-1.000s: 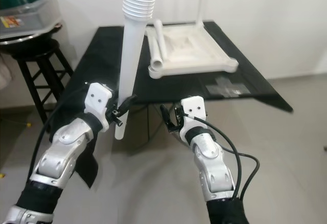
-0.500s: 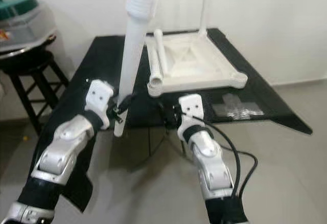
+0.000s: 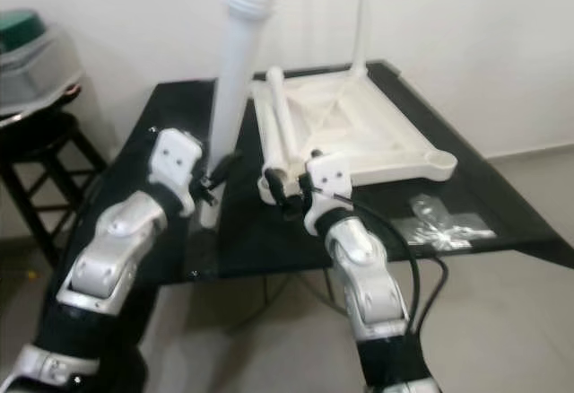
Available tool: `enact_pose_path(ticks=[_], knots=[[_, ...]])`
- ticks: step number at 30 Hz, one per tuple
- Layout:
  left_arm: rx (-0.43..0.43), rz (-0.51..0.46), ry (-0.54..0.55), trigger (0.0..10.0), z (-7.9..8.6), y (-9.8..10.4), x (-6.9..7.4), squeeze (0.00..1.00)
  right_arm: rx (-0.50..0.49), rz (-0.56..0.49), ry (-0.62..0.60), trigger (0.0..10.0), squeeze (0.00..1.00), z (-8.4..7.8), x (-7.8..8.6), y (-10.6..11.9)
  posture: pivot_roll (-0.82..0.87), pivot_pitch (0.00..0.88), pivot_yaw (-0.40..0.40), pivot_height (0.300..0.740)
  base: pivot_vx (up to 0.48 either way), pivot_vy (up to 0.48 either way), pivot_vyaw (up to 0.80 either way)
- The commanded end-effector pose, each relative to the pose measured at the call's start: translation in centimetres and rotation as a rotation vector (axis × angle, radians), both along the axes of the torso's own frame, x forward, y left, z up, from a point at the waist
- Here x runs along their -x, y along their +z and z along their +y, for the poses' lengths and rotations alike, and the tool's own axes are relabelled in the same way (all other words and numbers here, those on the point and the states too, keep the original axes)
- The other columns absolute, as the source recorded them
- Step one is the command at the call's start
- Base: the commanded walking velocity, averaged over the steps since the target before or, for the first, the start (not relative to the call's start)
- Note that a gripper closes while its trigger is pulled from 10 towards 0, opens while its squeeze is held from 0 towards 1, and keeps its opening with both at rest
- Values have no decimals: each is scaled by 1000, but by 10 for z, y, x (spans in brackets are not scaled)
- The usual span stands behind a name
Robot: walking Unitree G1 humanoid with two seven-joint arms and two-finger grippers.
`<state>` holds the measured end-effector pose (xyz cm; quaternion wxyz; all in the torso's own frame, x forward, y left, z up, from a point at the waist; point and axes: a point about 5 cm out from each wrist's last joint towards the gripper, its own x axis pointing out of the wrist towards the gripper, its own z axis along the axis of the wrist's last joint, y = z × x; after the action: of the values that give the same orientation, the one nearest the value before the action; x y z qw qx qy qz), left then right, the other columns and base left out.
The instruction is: Building children table
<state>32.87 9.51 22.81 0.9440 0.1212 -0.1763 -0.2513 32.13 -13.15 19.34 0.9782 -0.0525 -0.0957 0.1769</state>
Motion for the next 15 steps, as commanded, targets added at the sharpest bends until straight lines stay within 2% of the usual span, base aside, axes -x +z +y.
enact_pose_path(ticks=[1, 5, 10, 14, 15], knots=[[-12, 2, 39, 10000, 7, -3, -1, 0, -9, -11, 46, 10000, 0, 10, 1, 2, -145, 16, 24, 740, 382, 0, 0], [-12, 2, 40, 10000, 6, -3, -1, 0, -6, -17, 59, 10000, 0, 11, 1, 4, -147, 15, 23, 740, 382, 0, 0], [-35, -42, 83, 10000, 11, 5, -4, 0, 3, -53, 91, 10000, 0, 16, 2, 14, -155, 14, 24, 740, 370, 0, 0], [-20, -63, 111, 10000, 14, 10, -5, 0, 4, -62, 93, 10000, 0, 16, 1, 17, -154, 13, 25, 740, 0, 0, 0], [-51, -55, 122, 10000, 15, 8, -6, 0, 2, -64, 91, 10000, 0, 15, 1, 18, -152, 13, 27, 740, 0, -480, 0]])
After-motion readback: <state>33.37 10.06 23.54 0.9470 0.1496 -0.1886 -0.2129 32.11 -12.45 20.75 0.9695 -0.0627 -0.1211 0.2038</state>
